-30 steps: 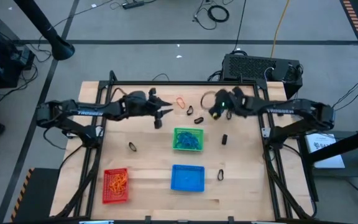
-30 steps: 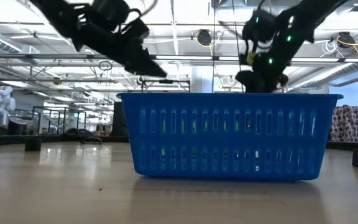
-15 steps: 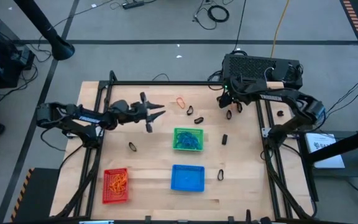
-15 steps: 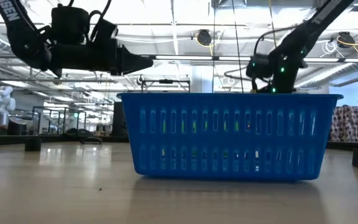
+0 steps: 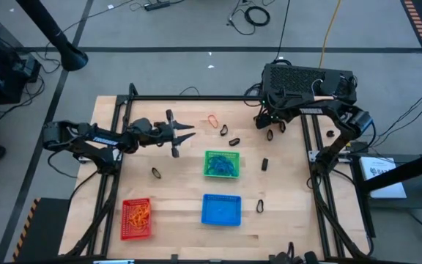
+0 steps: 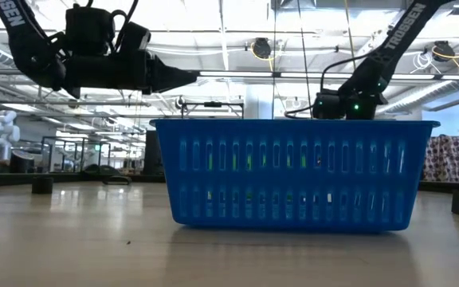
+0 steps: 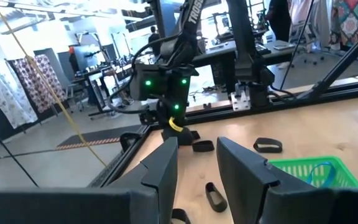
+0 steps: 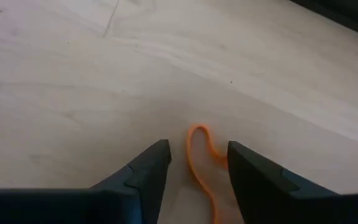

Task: Sort rubber bands into baskets
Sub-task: Put the orange rubberband into the red bin

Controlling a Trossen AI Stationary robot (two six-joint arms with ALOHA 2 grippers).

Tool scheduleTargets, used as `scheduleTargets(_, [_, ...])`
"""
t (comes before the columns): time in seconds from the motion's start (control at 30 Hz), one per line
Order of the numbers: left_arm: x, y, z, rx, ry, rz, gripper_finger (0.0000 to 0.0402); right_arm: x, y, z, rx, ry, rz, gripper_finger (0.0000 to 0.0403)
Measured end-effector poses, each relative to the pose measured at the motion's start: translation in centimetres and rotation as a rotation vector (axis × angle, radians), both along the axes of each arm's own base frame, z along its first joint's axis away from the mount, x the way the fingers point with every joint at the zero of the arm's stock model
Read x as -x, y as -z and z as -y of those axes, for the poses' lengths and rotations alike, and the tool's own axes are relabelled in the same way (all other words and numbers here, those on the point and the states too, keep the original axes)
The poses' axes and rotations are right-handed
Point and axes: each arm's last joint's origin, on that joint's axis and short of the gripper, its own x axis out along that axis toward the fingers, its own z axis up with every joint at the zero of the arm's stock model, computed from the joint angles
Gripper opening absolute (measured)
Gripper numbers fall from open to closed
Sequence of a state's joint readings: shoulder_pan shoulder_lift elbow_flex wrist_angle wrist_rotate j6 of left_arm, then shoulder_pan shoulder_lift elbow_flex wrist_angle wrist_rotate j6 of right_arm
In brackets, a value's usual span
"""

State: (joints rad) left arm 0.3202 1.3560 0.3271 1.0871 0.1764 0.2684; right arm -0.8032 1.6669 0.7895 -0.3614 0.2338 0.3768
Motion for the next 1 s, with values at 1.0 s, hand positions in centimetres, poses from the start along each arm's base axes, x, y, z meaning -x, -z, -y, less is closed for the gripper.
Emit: scheduleTargets(1.0, [-0.1, 1.6, 0.5, 0.084, 0.025, -0.160, 0.0121, -9.3, -9.4, -11.4, 0.094, -0.885, 0.672, 0.0000])
